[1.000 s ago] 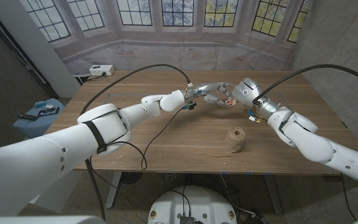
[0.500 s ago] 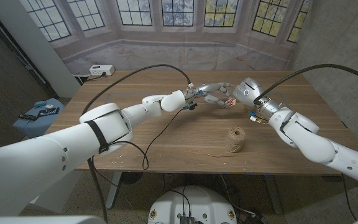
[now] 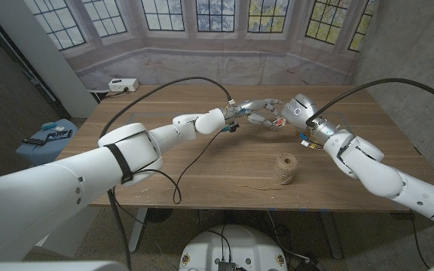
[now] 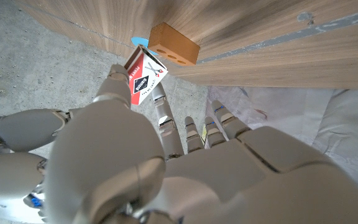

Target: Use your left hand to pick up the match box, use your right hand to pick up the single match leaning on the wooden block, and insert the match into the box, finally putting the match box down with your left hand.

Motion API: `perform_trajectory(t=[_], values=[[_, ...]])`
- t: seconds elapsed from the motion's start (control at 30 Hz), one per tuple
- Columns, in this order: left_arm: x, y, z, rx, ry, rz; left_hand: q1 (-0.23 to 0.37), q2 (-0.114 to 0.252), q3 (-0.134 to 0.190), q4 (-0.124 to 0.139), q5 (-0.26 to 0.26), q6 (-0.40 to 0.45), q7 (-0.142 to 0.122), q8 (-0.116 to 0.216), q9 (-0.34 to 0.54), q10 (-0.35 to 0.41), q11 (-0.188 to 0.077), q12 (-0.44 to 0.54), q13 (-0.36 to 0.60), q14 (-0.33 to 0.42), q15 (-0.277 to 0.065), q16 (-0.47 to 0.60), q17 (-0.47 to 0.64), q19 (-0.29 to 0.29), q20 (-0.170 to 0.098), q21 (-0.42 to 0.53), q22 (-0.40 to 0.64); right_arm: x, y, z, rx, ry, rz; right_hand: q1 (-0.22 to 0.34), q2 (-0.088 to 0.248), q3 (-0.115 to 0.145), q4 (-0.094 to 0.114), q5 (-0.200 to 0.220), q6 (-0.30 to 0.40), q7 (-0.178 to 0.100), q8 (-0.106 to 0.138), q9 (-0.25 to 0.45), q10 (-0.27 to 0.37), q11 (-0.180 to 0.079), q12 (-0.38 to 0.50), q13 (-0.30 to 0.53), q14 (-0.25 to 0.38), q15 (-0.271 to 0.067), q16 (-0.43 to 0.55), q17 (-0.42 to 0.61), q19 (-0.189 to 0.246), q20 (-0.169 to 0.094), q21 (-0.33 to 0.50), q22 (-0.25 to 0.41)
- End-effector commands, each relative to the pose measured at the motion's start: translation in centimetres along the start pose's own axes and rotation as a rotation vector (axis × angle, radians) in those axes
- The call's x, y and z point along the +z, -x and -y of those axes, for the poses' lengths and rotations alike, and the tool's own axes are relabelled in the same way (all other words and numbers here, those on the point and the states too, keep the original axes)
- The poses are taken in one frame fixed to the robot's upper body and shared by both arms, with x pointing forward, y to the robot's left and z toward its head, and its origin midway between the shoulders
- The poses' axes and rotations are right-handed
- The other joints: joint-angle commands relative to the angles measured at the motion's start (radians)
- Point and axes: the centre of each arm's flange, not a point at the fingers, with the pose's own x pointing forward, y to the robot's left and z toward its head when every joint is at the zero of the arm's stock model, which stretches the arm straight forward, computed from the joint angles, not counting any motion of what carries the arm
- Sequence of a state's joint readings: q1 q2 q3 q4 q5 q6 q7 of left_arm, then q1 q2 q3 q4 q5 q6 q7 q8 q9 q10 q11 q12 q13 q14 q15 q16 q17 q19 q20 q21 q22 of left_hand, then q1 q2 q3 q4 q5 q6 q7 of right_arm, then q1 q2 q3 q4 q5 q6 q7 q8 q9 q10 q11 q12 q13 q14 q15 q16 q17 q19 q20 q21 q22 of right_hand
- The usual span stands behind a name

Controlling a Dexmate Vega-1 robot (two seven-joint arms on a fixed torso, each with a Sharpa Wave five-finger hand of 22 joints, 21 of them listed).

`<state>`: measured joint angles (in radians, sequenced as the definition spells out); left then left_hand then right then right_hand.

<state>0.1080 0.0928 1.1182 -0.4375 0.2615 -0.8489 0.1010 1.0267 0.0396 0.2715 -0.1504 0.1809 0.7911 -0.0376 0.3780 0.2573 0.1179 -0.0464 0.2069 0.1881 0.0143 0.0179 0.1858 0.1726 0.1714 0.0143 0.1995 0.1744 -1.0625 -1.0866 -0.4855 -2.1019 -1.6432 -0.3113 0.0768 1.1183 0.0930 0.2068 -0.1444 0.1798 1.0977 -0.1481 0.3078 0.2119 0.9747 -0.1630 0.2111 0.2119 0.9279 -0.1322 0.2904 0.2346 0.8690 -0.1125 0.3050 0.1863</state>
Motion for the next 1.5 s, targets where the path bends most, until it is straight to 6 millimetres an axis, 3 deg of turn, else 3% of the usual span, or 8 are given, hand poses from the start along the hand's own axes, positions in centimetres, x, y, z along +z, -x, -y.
perform_trajectory(t=[0.03,1.1,1.5], values=[[-0.1,-0.2,-0.2,0.002,0.004,-0.008,0.02,0.024,-0.005,0.001,-0.002,0.002,-0.001,0.007,0.004,0.006,0.001,0.0,0.006,0.008,0.0,-0.004,0.002,-0.005,0.002,0.0,0.004,0.4,-0.3,0.1,0.006,-0.005,0.0,-0.001,0.008,-0.003,-0.001,0.007,0.004,-0.002,0.005,0.003,0.008,-0.001,-0.001,0.005,0.011,-0.101,-0.002,0.005,-0.002,-0.044,-0.004,0.0],[-0.1,0.6,-0.1,0.016,0.012,0.012,0.019,0.025,-0.007,0.001,-0.002,0.001,-0.001,0.007,0.005,0.006,-0.001,0.0,0.006,0.008,-0.001,-0.003,0.002,-0.008,0.003,0.0,0.004,1.2,-0.7,1.3,0.024,-0.036,-0.015,0.001,0.008,-0.007,-0.003,0.007,0.003,0.0,0.003,0.004,0.008,0.005,-0.001,0.006,0.011,-0.1,-0.007,0.006,-0.002,-0.043,-0.005,0.0],[-0.3,0.2,0.0,0.009,0.011,-0.012,0.02,0.026,-0.007,0.0,-0.002,0.002,-0.001,0.007,0.005,0.006,-0.001,-0.001,0.006,0.009,0.0,-0.003,0.002,-0.007,0.004,0.0,0.004,0.8,-0.9,1.1,0.042,-0.041,-0.033,-0.005,-0.001,-0.016,-0.003,0.006,-0.038,0.01,-0.014,0.005,-0.014,0.018,-0.009,0.007,-0.002,-0.096,-0.015,0.007,-0.004,-0.034,-0.007,0.0]])
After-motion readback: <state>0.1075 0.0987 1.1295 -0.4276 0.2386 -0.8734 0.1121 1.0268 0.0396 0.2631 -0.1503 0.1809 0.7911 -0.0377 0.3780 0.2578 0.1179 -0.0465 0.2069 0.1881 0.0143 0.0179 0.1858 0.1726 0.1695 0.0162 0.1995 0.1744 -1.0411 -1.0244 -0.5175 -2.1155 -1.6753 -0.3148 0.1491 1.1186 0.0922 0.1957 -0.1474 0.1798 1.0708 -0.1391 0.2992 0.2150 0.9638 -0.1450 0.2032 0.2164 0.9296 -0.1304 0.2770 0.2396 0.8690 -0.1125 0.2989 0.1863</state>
